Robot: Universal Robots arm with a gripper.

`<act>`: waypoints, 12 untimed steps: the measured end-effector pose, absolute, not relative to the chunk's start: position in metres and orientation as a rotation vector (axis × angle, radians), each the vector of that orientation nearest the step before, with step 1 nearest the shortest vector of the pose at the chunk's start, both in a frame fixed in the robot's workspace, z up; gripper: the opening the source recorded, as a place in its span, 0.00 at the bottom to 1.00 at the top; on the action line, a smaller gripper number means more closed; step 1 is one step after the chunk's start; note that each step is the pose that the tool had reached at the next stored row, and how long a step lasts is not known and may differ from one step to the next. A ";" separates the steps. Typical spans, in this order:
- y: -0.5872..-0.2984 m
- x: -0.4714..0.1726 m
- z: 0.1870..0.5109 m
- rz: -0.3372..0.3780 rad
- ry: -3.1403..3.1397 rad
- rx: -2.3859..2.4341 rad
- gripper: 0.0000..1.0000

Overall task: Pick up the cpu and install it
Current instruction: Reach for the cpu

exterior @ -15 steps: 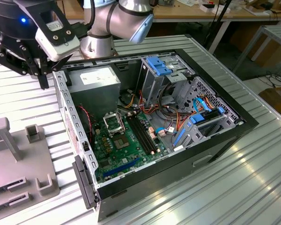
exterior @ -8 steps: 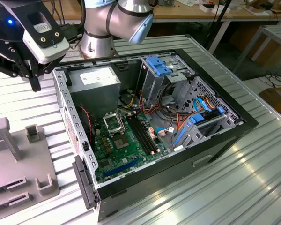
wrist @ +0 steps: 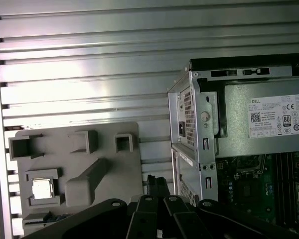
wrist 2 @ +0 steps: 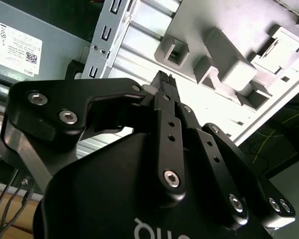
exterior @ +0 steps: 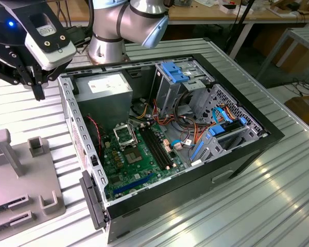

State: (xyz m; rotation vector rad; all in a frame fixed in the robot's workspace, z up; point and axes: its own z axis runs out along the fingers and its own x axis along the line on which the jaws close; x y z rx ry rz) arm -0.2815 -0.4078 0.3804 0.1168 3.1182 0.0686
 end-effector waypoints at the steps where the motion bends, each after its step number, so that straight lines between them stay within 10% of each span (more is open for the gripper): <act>1: -0.408 -0.282 0.380 0.069 3.118 0.117 0.11; 12: -0.408 -0.303 0.380 0.069 3.118 0.117 0.11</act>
